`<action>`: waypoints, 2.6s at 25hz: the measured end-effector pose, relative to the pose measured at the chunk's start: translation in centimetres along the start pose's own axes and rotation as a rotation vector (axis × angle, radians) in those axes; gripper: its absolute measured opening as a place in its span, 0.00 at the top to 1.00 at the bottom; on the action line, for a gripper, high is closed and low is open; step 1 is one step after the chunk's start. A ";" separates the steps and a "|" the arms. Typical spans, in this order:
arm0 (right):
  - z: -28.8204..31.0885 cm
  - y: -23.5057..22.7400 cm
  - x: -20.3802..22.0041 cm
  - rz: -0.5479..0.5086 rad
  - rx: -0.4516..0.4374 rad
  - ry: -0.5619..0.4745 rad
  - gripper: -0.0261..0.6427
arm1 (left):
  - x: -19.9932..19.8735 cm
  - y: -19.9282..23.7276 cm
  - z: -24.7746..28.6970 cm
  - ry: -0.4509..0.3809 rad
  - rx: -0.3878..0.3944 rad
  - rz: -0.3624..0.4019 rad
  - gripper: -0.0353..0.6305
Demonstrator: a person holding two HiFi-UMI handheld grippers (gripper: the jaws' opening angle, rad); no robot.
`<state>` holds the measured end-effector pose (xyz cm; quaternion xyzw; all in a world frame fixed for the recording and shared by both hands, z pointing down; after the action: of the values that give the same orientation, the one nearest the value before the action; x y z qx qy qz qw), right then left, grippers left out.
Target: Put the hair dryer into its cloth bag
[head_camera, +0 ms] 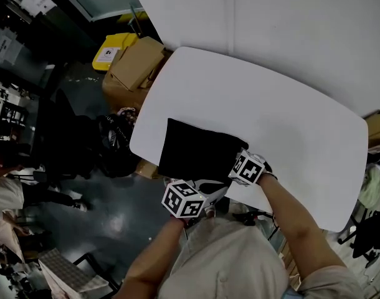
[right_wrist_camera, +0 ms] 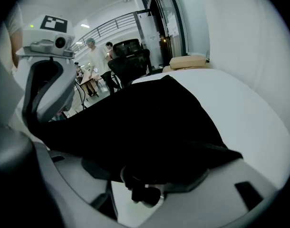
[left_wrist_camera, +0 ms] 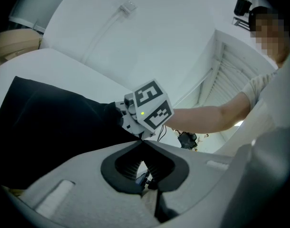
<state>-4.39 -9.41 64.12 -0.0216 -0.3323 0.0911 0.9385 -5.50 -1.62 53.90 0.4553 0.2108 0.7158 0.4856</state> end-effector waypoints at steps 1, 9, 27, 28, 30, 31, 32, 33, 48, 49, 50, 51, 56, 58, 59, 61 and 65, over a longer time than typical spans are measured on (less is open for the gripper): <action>-0.4 0.0 0.2 -0.006 -0.007 -0.007 0.55 | 0.0 0.2 -0.1 -0.005 -0.002 -0.007 0.92; -4.1 0.2 3.1 0.028 -0.001 -0.066 0.54 | -0.8 1.1 0.0 -0.032 -0.029 -0.021 0.92; -4.0 0.9 5.4 -0.057 0.076 -0.039 0.71 | -1.5 1.4 0.6 -0.085 -0.067 -0.068 0.92; -3.9 0.9 5.3 -0.074 0.079 -0.033 0.71 | -1.5 1.4 0.6 -0.085 -0.068 -0.068 0.92; -4.0 1.0 5.3 -0.099 0.080 -0.022 0.72 | -1.5 1.3 0.5 -0.087 -0.067 -0.067 0.92; -4.1 1.0 5.3 -0.114 0.081 -0.013 0.72 | -1.4 1.3 0.5 -0.087 -0.066 -0.067 0.92; -4.1 1.0 5.3 -0.131 0.081 -0.002 0.73 | -1.4 1.2 0.5 -0.086 -0.066 -0.066 0.92; -4.1 1.0 5.4 -0.149 0.081 0.010 0.74 | -1.3 1.2 0.5 -0.085 -0.067 -0.064 0.92; -6.3 0.5 0.7 -0.032 0.027 -0.089 0.76 | -1.7 0.5 0.1 -0.100 -0.053 -0.044 0.92; -6.2 0.4 0.4 -0.022 0.027 -0.096 0.76 | -1.8 0.4 0.1 -0.101 -0.050 -0.042 0.92; -6.1 0.3 0.1 -0.013 0.027 -0.101 0.76 | -1.8 0.2 0.1 -0.103 -0.047 -0.040 0.92; -5.9 0.3 -0.1 -0.002 0.026 -0.105 0.76 | -1.9 0.2 0.1 -0.105 -0.045 -0.039 0.92; -4.6 0.8 -0.9 0.065 0.023 -0.129 0.76 | -2.2 -0.1 0.1 -0.114 -0.031 -0.041 0.92; -3.8 0.9 -1.3 0.077 0.024 -0.143 0.76 | -2.2 -0.1 0.1 -0.112 -0.025 -0.040 0.92; -3.4 1.0 -1.5 0.080 0.024 -0.148 0.76 | -2.1 -0.1 0.2 -0.111 -0.024 -0.039 0.92; -2.8 1.2 -1.8 0.080 0.026 -0.153 0.76 | -2.0 -0.2 0.3 -0.109 -0.024 -0.038 0.92; -1.7 1.2 -2.2 0.070 0.051 -0.145 0.76 | -1.9 0.2 0.0 -0.107 -0.037 -0.042 0.92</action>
<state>-5.18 -8.61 61.27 -0.0025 -0.3958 0.1338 0.9085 -5.32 -3.41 53.18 0.4796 0.1809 0.6837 0.5194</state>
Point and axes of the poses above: the fingertips, and each gripper's own axes: z forward along the fingers, y to its left, x out of its underside, the point moved 3 cm from there along -z, backward along the fingers, and after that the axes turned 10 degrees about -z, right-handed, at the moved point
